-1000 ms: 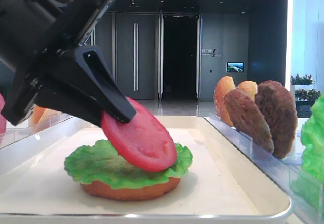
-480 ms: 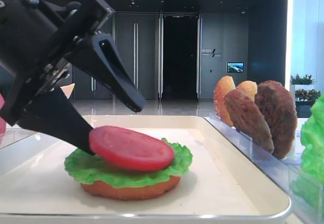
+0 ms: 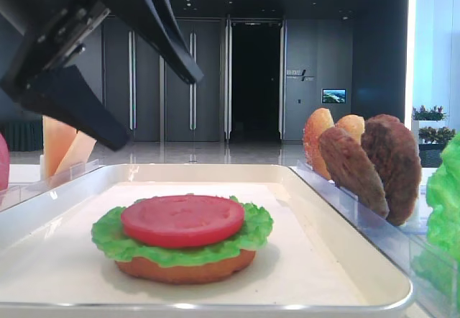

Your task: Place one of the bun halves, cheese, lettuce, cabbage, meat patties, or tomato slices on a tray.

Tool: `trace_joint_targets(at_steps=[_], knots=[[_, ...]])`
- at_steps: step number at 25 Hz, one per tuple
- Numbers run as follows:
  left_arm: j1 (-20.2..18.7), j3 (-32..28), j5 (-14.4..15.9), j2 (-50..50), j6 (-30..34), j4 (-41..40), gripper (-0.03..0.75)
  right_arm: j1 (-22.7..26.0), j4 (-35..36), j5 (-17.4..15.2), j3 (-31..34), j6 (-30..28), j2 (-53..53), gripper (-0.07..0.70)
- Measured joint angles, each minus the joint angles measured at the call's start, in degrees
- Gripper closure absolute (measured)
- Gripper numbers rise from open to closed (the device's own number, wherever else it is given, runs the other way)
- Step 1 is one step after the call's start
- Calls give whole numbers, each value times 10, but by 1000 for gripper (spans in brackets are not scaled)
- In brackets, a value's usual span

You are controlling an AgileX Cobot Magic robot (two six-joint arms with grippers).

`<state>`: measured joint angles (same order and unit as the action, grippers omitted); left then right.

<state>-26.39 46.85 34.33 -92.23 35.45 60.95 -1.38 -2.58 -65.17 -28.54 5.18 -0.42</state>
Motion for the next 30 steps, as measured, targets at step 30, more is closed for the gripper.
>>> trace_joint_targets(at_steps=[30], knots=[[221, 292, 356, 42, -492, -727, 24, 0, 0, 0, 0, 0, 0, 94]])
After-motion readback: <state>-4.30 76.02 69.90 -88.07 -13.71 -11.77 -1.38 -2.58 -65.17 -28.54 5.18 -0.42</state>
